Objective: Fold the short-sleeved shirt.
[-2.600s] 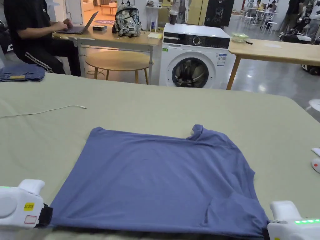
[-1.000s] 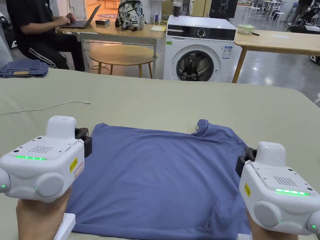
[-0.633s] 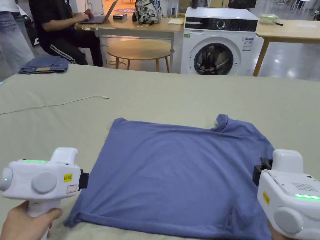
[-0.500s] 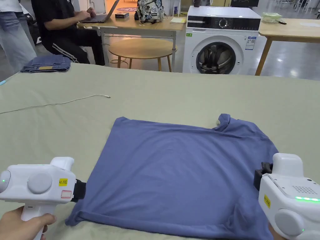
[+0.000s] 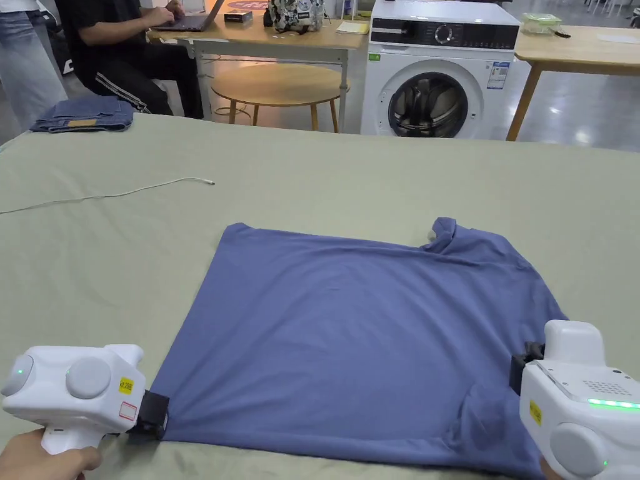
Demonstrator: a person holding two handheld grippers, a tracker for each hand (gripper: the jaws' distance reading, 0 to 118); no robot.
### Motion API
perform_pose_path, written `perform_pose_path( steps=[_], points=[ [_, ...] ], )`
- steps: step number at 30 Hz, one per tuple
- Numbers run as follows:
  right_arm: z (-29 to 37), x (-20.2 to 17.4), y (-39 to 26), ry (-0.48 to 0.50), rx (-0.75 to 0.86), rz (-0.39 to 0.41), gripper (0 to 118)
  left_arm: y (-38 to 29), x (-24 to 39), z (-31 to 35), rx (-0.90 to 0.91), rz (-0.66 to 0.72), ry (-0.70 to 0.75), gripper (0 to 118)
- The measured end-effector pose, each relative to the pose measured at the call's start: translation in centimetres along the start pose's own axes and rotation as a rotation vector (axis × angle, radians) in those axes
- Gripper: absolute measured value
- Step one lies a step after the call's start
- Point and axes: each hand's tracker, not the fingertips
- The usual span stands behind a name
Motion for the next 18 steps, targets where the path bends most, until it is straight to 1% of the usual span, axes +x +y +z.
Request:
perform_pose_path(
  steps=[1, 2, 4, 6, 8, 10, 12, 14, 15, 17, 18],
  points=[
    [0.1, 0.1, -0.2, 0.002, -0.006, -0.004, 0, 0.0, 0.5, 0.1, -0.002, -0.032, -0.012, 17],
    [0.0, 0.1, -0.2, 0.002, -0.012, -0.006, 0, 0.3, 0.5, 0.1, -0.008, -0.044, -0.035, 3],
    [-0.1, 0.2, -0.3, 0.004, -0.028, -0.012, 0, 0.4, 0.9, -0.2, -0.02, -0.033, -0.112, 2],
    [-0.1, 0.6, -0.4, 0.009, -0.051, -0.022, 0, 0.6, 0.9, -0.5, -0.009, -0.046, -0.066, 2],
    [0.0, 1.2, -0.2, 0.008, -0.096, -0.03, 0, 0.6, 0.8, -0.3, -0.004, -0.05, -0.064, 2],
    [0.1, 1.9, 0.1, 0.004, -0.165, -0.01, 0, 0.5, 0.8, -0.2, 0.004, -0.047, -0.059, 2],
    [-0.3, 2.6, 0.4, -0.021, -0.259, 0.043, 0, 0.5, 0.9, -0.1, 0.008, -0.054, -0.054, 2],
    [-0.6, 3.6, 0.4, -0.013, -0.33, 0.049, 0, 0.4, 1.0, 0.0, 0.008, -0.059, -0.048, 2],
    [-0.7, 4.0, 0.3, -0.014, -0.375, 0.053, 2, 0.4, 1.0, 0.1, 0.01, -0.06, -0.046, 2],
    [-0.9, 5.0, -0.1, -0.002, -0.437, 0.035, 30, 0.3, 1.0, 0.2, 0.013, -0.06, -0.043, 2],
    [-1.1, 5.4, -0.3, 0.01, -0.452, 0.025, 41, 0.1, 1.3, 0.5, 0.016, -0.061, -0.042, 2]
  ],
)
